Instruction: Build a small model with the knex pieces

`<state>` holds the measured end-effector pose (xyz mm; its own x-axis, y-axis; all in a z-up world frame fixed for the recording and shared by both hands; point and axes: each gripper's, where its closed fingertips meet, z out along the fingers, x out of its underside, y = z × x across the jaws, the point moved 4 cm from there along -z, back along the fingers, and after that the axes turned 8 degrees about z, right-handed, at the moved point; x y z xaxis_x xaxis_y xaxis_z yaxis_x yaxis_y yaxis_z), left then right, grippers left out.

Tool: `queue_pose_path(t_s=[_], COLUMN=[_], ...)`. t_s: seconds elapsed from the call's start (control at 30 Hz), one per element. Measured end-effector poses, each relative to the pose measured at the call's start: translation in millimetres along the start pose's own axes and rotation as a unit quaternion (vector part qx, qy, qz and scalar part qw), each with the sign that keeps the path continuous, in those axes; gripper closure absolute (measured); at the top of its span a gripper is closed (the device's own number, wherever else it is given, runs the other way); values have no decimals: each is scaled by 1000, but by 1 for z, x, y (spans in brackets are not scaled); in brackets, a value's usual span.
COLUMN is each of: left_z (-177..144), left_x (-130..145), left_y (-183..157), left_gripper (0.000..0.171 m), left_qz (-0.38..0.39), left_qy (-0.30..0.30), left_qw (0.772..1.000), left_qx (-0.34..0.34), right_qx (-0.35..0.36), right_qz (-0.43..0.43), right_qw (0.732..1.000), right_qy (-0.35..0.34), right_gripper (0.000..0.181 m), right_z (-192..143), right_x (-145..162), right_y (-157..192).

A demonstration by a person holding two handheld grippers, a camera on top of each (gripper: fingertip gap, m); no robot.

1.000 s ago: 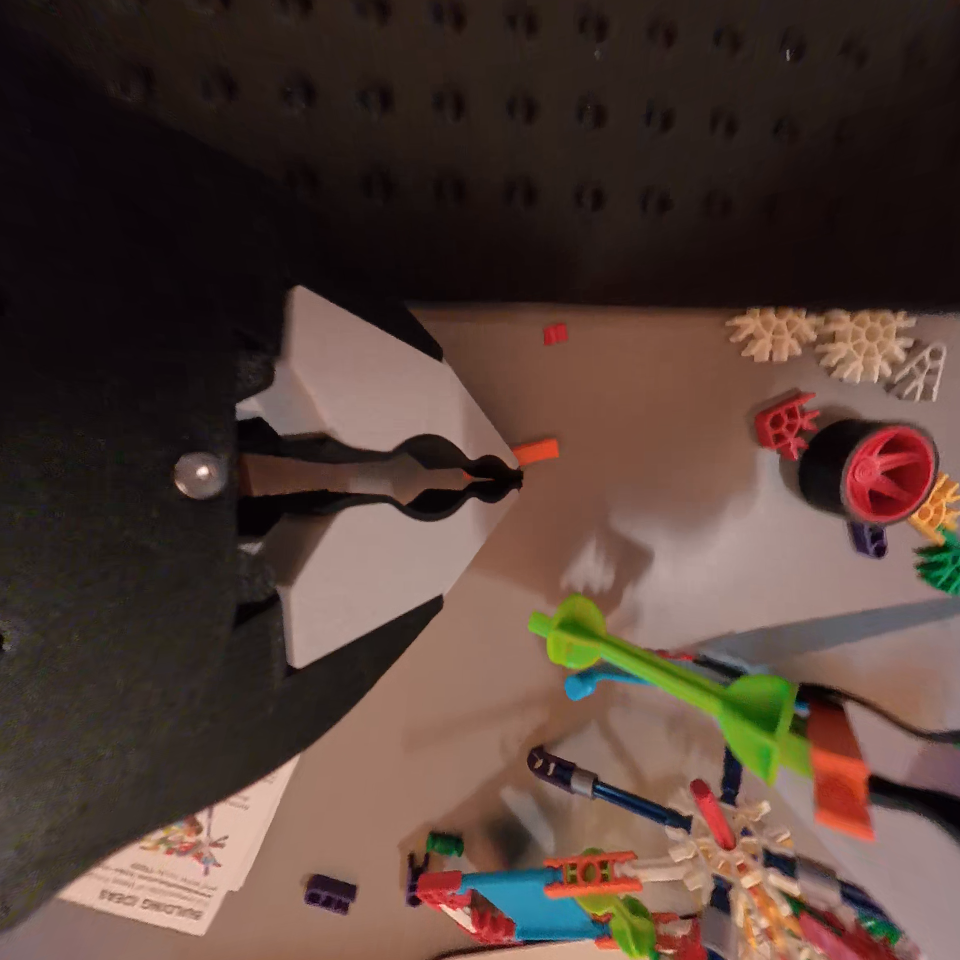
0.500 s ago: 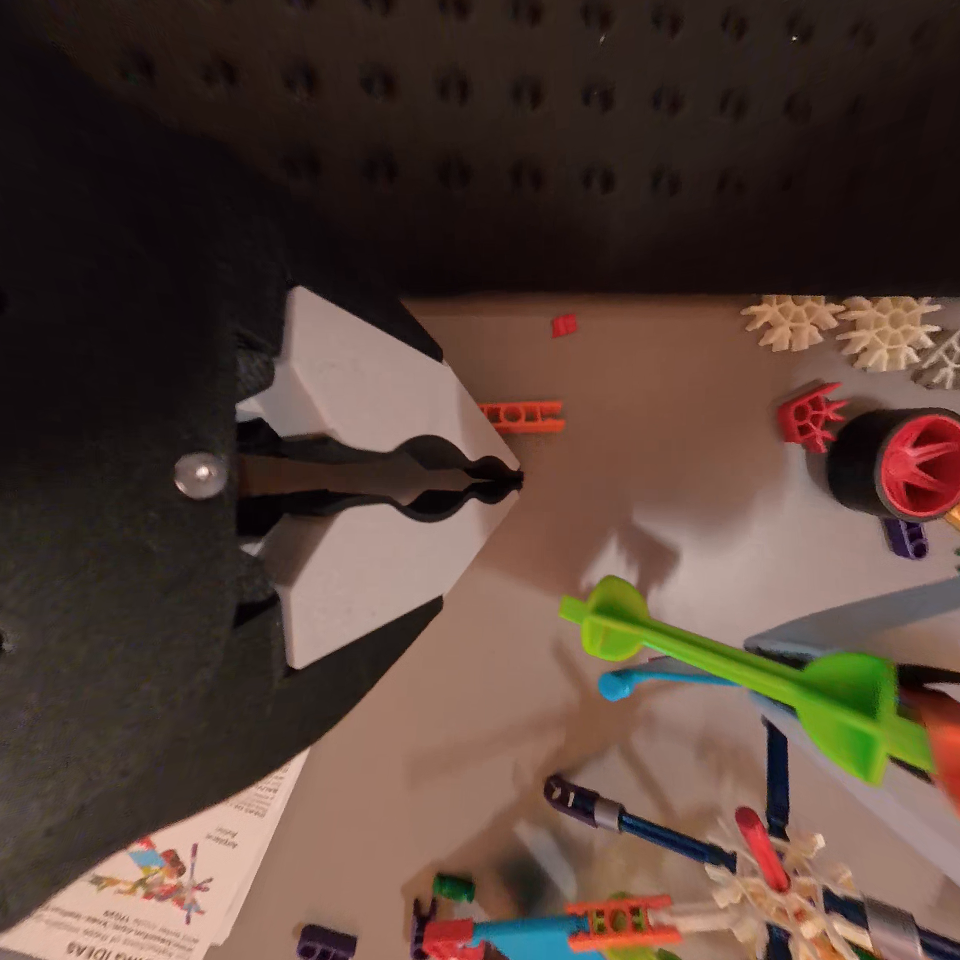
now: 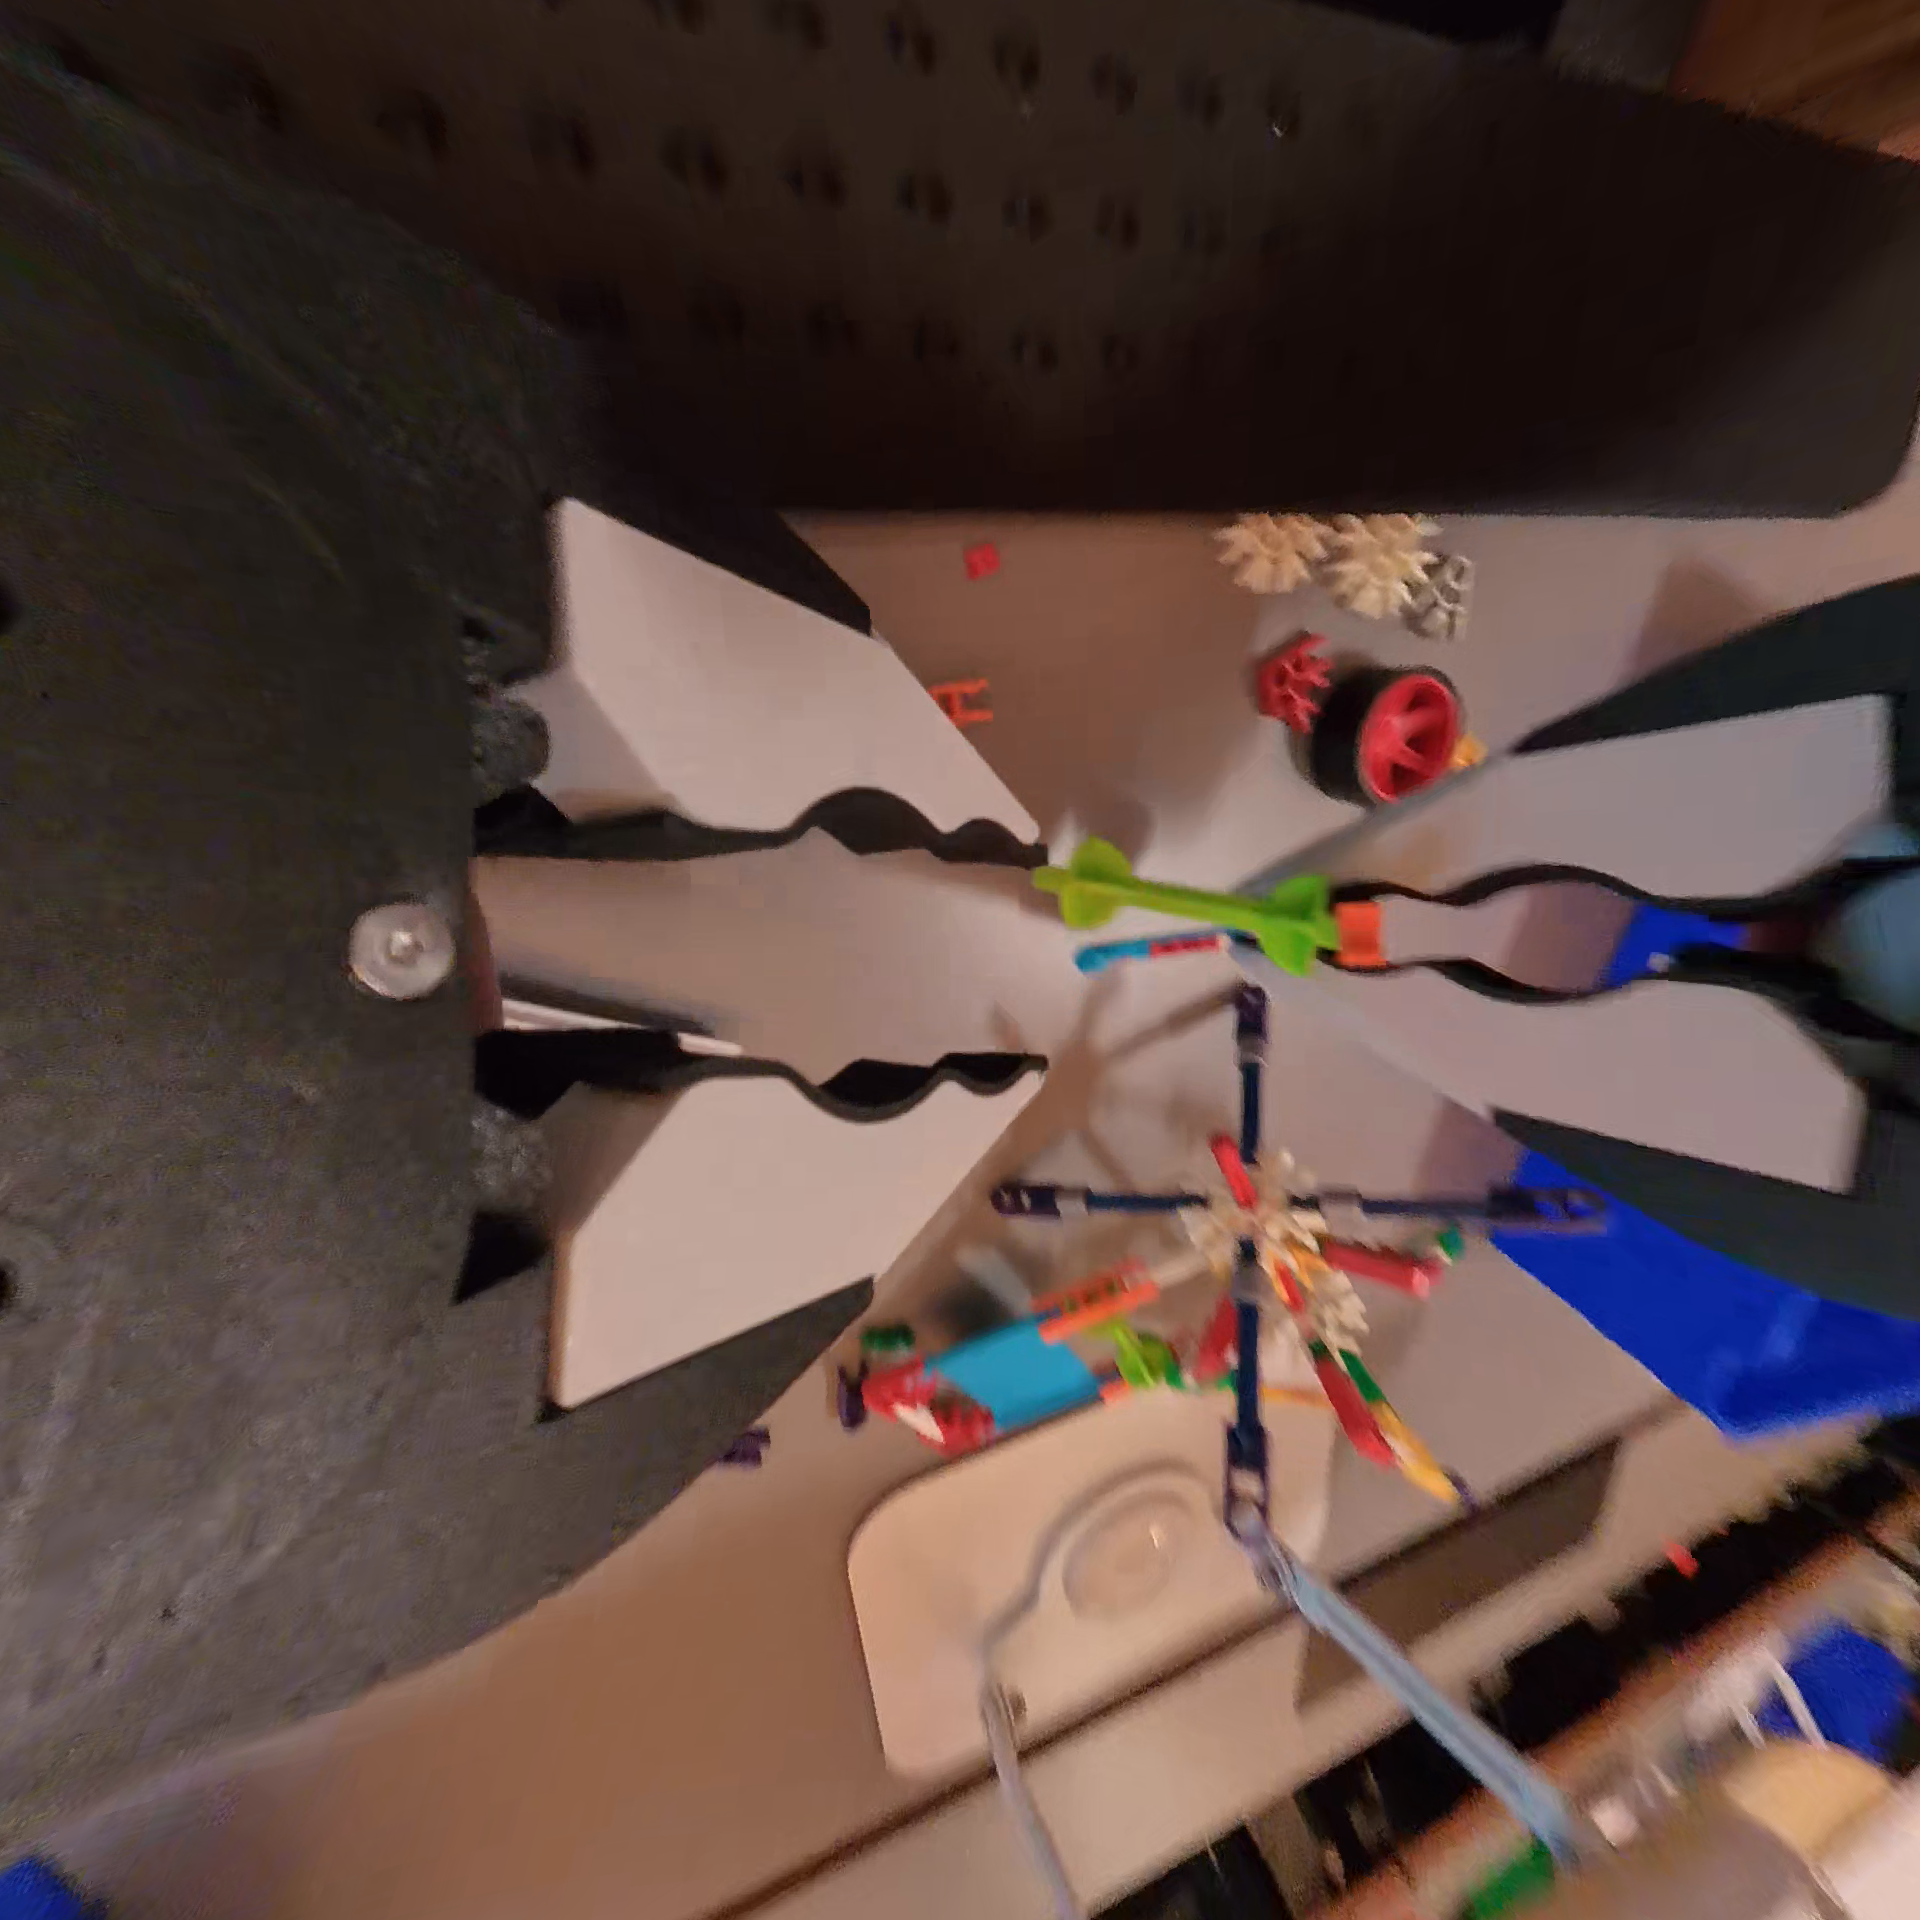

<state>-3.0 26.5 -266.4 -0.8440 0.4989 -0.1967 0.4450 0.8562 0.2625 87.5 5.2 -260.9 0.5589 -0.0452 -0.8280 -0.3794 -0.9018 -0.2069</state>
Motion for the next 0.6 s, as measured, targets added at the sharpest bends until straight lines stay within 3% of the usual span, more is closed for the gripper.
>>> queue_pose_path(t_s=[0.03, 0.17, 0.3, 0.47, 0.53, 0.6], left_z=[1, 5, 8, 7, 8, 9], left_x=[-2, -9, -15, -20, -20, -21], left_y=[-1, -7, -11, -10, -9, -8], left_gripper=[169, 169, 169, 169, 169, 169], left_qz=[0, 11, 29, 17, 12, 10], left_qy=[2, 13, 31, 29, 36, 36], left_qw=[1000, 999, 997, 995, 994, 993], left_qx=[9, 38, 58, 93, 104, 113], right_qx=[-1, -29, -42, -49, -71, -82], right_qz=[-10, -30, -35, -22, -10, -5], right_qw=[1000, 998, 997, 998, 997, 997], right_qy=[-1, 37, 51, 38, 23, 16], right_gripper=[140, 144, 181, 181, 163, 162], right_z=[1, 20, 23, 19, 16, 14], right_x=[-2, 4, 11, 10, 7, 5], right_y=[3, 17, 19, 18, 23, 24])
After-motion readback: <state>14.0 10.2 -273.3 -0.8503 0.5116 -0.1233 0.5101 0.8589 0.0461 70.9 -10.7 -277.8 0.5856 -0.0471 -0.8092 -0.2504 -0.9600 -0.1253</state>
